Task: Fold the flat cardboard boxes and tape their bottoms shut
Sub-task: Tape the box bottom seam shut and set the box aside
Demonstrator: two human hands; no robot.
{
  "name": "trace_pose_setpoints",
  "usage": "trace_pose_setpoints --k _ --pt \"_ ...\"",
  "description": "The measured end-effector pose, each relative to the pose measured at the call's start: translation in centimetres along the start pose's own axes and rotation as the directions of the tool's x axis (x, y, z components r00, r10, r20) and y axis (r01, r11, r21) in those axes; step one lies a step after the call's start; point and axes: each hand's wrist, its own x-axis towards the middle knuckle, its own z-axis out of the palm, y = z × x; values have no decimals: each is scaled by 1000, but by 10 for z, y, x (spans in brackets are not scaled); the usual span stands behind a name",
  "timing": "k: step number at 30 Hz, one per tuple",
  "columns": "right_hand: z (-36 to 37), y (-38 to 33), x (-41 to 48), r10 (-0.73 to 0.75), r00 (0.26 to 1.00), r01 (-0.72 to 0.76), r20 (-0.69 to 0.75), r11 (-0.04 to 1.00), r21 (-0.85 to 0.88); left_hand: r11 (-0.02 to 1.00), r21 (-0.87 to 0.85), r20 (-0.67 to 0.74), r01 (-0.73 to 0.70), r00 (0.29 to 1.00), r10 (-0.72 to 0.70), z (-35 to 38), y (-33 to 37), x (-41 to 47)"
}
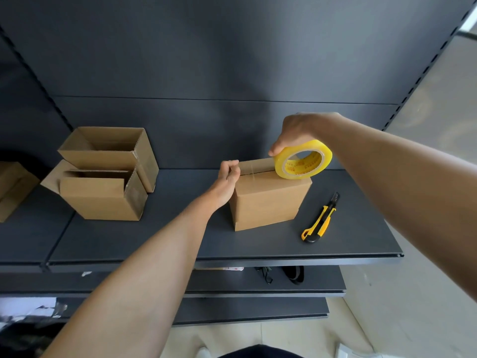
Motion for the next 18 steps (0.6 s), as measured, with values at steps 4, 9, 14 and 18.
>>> trace_pose_setpoints --k 4,9,14,18 --pt "-2 4 1 9 1000 -9 -12 1000 -7 999 34 -60 -1 998 3 4 -1 1" --pt "-8 4 5 -23 1000 23 -20 999 -22 996 69 -121 -49 991 57 10 2 1" --pt "-9 0 7 -57 998 55 -14 994 -90 992 121 -118 -43 991 57 9 4 1" --pt "-8 4 6 -49 999 46 -14 982 -186 989 142 -130 -28 990 46 6 4 -2"
